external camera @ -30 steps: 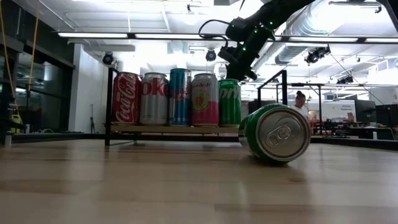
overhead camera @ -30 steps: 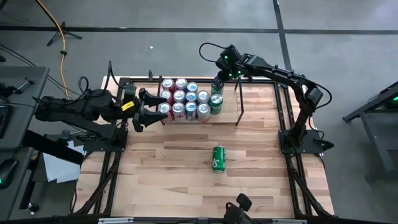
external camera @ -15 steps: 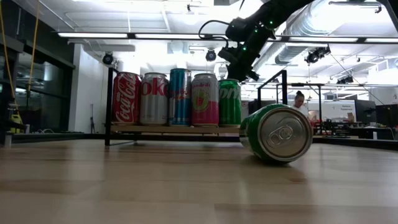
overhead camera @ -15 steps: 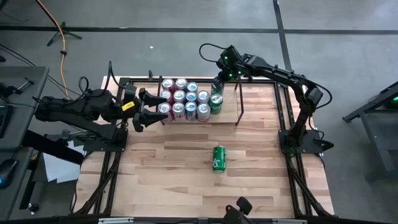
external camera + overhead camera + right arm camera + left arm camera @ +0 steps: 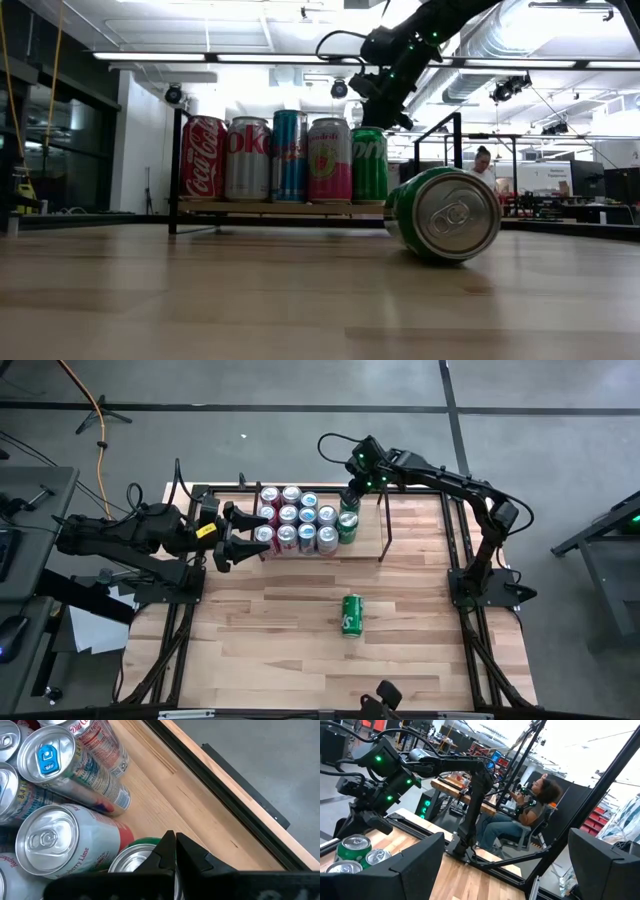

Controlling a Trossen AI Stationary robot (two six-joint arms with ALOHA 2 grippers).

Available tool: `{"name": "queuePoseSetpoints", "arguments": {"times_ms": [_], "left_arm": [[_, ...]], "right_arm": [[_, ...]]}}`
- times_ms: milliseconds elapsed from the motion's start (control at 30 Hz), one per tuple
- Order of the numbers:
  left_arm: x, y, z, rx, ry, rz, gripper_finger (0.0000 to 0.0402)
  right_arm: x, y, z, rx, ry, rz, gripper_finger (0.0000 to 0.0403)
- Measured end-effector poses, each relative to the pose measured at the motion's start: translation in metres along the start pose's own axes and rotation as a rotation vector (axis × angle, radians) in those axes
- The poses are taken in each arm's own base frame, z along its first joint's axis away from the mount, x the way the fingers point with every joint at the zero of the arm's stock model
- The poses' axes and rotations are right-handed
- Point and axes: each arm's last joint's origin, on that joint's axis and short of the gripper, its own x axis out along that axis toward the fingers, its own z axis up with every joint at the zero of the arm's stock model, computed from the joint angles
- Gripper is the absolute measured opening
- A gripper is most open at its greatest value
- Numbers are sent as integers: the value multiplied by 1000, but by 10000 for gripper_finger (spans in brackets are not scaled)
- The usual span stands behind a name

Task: Place canned beverage on shelf
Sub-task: Put the green soda can on the shelf aligned with the other green soda cans

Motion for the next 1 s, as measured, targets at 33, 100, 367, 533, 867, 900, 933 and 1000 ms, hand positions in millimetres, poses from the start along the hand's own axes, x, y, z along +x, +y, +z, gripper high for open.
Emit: {"name": "queuePoseSetpoints", "arguments": {"times_ms": [33,100,367,533,867,900,933,1000], "left_arm": [[0,0,0,4,0,0,335],[0,0,0,5,1,0,335],[-1,5,-10,77,104,51,335],[3,10,-22,140,159,90,335],[18,37,-93,-69,97,23,335],[18,42,-102,-106,111,34,335],[18,45,-108,-139,117,40,335],[18,47,-113,-194,109,39,335]], "right_arm": [[0,0,0,0,-1,0,0],[-3,0,0,-8,-8,-3,0],[-79,9,-2,-29,-115,77,0],[-123,44,-33,-80,26,236,0],[-129,139,-140,-151,68,478,0],[-126,147,-151,-151,56,534,0],[-124,155,-160,-167,32,588,0],[-124,166,-173,-228,3,671,5]]}}
